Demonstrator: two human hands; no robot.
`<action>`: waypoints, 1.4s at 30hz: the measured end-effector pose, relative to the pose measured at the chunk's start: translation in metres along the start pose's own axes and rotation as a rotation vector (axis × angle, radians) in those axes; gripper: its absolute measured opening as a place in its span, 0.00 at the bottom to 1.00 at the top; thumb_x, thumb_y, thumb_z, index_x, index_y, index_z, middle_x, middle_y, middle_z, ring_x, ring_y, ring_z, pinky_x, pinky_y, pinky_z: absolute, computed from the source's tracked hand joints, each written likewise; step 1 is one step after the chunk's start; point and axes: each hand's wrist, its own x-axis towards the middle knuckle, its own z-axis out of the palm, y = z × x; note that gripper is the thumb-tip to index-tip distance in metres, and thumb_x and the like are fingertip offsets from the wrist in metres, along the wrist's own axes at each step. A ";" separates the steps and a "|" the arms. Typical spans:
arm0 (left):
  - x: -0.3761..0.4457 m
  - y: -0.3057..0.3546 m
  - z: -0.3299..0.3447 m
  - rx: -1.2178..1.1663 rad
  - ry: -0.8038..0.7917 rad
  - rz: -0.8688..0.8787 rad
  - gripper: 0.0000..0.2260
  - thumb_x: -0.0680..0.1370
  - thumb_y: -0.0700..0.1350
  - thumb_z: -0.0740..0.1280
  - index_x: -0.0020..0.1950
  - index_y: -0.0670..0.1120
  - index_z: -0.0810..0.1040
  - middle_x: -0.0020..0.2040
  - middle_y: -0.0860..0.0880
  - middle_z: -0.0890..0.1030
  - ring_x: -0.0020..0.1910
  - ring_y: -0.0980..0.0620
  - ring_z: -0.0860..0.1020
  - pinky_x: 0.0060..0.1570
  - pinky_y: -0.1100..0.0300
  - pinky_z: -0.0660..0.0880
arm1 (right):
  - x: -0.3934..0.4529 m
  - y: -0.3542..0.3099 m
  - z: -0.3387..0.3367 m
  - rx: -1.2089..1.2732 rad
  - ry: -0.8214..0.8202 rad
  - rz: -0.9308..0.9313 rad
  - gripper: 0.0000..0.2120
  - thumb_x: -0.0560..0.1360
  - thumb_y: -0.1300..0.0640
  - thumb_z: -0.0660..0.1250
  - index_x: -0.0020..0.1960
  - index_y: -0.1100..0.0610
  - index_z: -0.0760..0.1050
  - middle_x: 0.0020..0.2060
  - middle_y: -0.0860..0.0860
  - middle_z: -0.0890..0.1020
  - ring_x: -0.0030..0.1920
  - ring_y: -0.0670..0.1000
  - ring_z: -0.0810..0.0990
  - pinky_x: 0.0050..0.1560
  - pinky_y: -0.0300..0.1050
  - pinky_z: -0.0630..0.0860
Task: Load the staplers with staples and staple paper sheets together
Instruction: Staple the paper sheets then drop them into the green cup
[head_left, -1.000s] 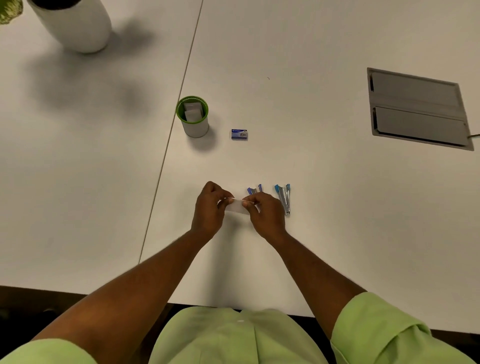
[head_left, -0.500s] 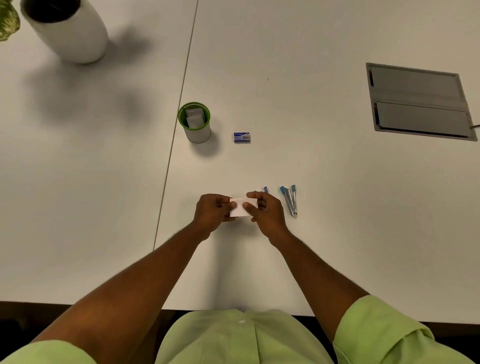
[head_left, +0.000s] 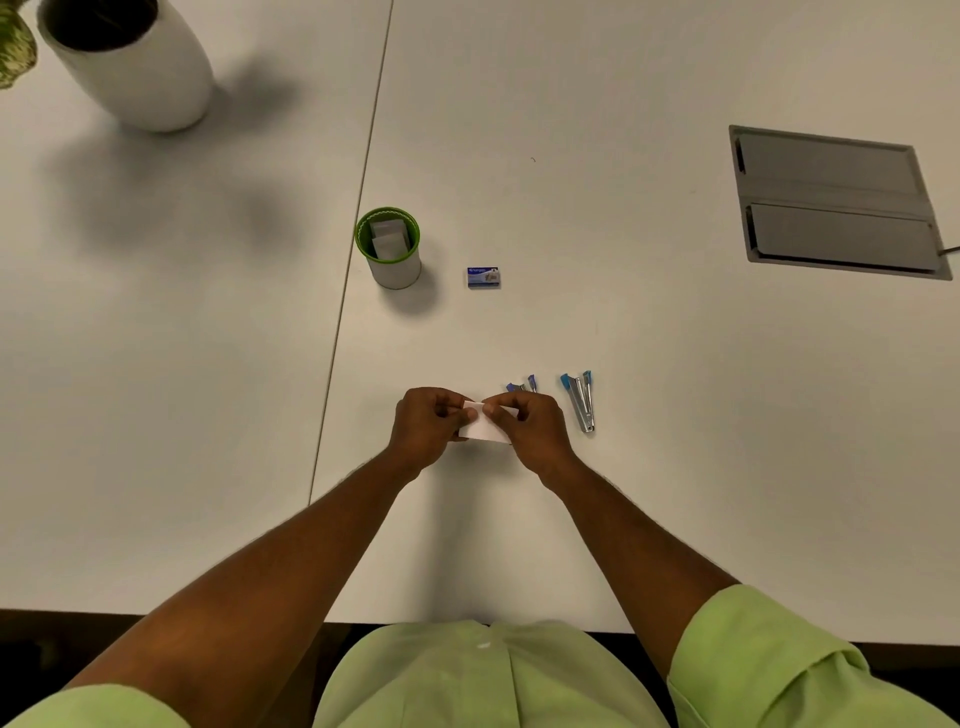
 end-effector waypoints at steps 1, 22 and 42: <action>0.000 0.001 0.000 -0.002 -0.003 0.001 0.09 0.73 0.36 0.76 0.52 0.36 0.84 0.47 0.38 0.85 0.47 0.40 0.85 0.46 0.47 0.84 | 0.001 0.000 0.000 -0.016 0.005 0.000 0.05 0.77 0.53 0.72 0.50 0.51 0.85 0.42 0.42 0.82 0.44 0.44 0.80 0.50 0.42 0.78; 0.000 0.001 -0.004 0.154 0.107 0.083 0.04 0.78 0.42 0.72 0.43 0.44 0.83 0.40 0.50 0.82 0.40 0.55 0.80 0.34 0.62 0.81 | 0.004 -0.007 -0.006 0.086 -0.184 0.155 0.11 0.80 0.62 0.65 0.60 0.59 0.82 0.51 0.53 0.83 0.53 0.55 0.82 0.47 0.47 0.84; -0.005 0.009 0.008 -0.353 0.032 -0.292 0.05 0.77 0.39 0.73 0.47 0.37 0.81 0.46 0.37 0.86 0.42 0.40 0.86 0.41 0.53 0.83 | -0.008 -0.010 0.003 0.651 0.082 0.328 0.14 0.78 0.72 0.65 0.62 0.65 0.77 0.55 0.56 0.83 0.53 0.55 0.83 0.49 0.47 0.82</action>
